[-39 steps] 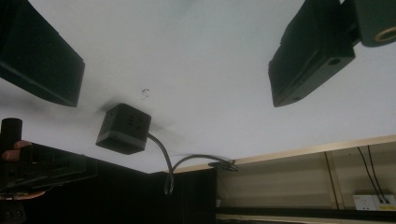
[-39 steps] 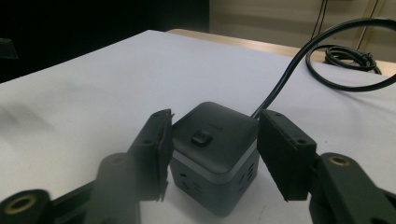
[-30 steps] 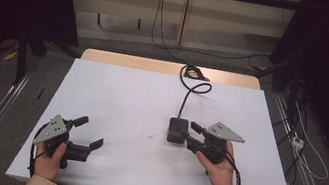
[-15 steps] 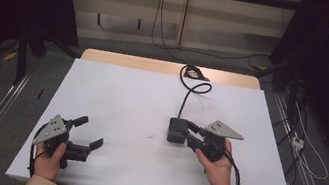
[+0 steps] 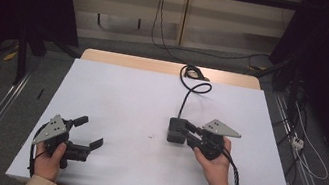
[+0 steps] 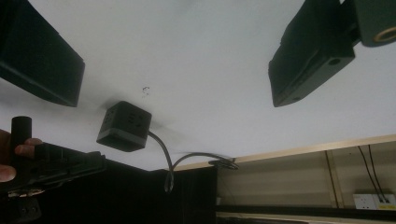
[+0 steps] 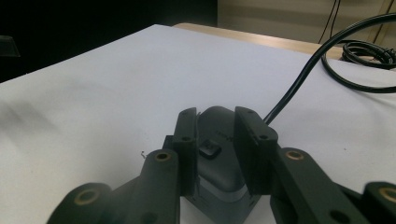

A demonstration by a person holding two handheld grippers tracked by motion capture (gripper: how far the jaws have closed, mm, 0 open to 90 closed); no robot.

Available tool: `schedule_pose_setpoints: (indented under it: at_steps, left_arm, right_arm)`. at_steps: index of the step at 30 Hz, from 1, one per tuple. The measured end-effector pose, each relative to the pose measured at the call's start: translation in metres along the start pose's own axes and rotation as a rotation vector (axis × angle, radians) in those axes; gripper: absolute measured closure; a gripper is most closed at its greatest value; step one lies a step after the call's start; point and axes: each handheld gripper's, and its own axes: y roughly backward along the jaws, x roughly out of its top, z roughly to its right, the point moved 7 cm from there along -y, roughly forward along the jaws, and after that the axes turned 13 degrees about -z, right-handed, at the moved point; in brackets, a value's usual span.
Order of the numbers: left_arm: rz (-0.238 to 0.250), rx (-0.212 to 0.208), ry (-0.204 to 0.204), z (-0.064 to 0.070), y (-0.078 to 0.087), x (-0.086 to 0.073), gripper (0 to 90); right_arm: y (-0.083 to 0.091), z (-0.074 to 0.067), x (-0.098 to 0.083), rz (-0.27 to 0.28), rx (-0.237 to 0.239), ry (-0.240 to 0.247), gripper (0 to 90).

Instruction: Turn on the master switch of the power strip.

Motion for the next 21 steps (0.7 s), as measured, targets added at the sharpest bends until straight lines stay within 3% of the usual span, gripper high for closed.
schedule_pose_setpoints:
  at_steps: [21]
  left_arm:
    - [0.001,0.0,-0.005,-0.0001,0.0004,0.0003,3.2]
  right_arm:
    - [-0.0029,0.0026,0.0015,-0.02,-0.008,0.005,81.1]
